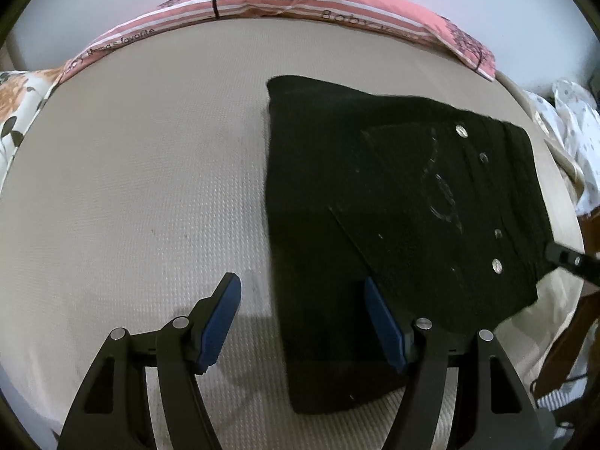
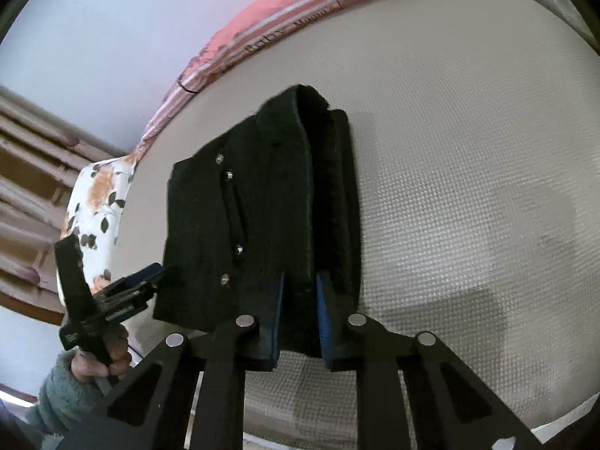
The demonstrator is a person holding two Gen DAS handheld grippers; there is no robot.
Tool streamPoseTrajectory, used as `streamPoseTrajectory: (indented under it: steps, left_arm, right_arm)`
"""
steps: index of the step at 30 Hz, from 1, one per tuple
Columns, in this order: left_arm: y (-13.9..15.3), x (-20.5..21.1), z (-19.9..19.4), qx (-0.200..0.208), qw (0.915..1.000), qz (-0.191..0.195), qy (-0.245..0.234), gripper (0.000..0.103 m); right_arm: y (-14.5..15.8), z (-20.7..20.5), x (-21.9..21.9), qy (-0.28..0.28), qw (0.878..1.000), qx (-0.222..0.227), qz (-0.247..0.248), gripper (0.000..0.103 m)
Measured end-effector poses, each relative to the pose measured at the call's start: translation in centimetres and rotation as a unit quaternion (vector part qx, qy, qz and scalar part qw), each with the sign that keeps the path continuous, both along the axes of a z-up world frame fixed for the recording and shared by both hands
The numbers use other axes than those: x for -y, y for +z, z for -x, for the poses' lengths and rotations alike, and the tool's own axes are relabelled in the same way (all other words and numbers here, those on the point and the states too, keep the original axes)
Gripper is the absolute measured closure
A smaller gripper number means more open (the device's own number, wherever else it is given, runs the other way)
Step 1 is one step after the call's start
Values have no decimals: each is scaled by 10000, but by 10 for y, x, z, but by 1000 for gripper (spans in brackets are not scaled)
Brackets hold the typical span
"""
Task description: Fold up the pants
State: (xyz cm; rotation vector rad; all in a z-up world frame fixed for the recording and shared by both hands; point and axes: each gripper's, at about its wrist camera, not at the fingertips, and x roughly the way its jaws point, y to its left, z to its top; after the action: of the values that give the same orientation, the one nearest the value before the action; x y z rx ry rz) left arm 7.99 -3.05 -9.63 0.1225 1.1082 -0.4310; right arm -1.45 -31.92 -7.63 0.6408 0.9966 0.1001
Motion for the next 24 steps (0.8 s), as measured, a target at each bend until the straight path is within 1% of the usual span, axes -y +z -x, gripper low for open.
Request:
streamPoseTrajectory:
  steps: [3,6,9,15,21,24]
  left_arm:
    - [4,-1,9,23,10000,9,-80,34]
    - [-3,1,16,37,9996,-206,-210,34]
    - [-9,-1,18,30,9998,-152,-149,34]
    - [-9,-1,17,42,9998,-149,-117,33]
    - [-7,2,20,130,9995,-269,-77,33]
    - [-6,4,20,157,9992,-350,-65,33]
  right_arm:
    - [6,9,-1,33,10000,53,39,92]
    - [-8,10,-7,105,9995,-178,258,92]
    - [-22,9,-4,12,9995,-308,93,92]
    - [-21,8,-3,73,9993,-343,110,92]
    - [-22,6,-1,-43,9992,-389,-29,90]
    - [-21,4,0,-47,9990,-453,-3,89]
